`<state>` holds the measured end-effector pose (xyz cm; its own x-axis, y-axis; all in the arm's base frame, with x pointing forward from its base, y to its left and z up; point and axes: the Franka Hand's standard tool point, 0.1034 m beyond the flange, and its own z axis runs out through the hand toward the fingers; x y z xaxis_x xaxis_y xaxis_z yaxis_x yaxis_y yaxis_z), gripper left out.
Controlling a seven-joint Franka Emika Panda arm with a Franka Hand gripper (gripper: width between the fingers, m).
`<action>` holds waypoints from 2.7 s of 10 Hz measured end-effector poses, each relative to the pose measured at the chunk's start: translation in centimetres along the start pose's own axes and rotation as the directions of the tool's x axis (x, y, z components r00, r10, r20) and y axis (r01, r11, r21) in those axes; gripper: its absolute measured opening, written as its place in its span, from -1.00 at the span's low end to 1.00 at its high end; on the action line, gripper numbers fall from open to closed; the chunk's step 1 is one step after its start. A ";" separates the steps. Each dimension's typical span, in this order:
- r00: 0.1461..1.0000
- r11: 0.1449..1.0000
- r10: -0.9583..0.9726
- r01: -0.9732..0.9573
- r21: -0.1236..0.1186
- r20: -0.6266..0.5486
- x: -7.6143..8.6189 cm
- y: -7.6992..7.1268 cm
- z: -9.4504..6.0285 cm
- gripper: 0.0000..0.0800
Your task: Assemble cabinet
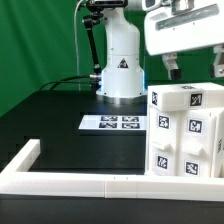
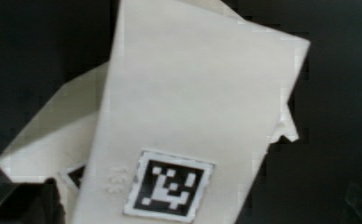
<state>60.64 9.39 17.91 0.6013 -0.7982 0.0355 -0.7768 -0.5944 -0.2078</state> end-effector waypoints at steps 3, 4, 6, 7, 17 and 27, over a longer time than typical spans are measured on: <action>0.910 0.910 -0.415 0.415 -0.001 0.010 -0.3 -0.7 -0.4 0.99; 0.859 0.859 -0.511 0.511 -0.004 0.026 -0.1 -0.4 -0.3 0.99; 0.783 0.783 -0.622 0.622 -0.003 0.026 -0.1 -0.3 -0.2 0.99; 0.730 0.731 -0.683 0.683 -0.001 0.027 -0.1 -0.3 -0.2 0.99; -0.247 -0.250 -0.966 0.967 -0.041 0.069 1.2 0.6 -0.5 0.99; -0.868 -0.873 -0.446 0.476 0.109 0.220 0.1 0.9 2.9 0.99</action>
Offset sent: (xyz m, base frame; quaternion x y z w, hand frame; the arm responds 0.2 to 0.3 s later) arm 0.0073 0.0085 -0.0056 0.0151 -0.0987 -0.3868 0.9167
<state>60.52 9.08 14.93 -0.1342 0.9791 -0.1531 0.9846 0.1493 0.0915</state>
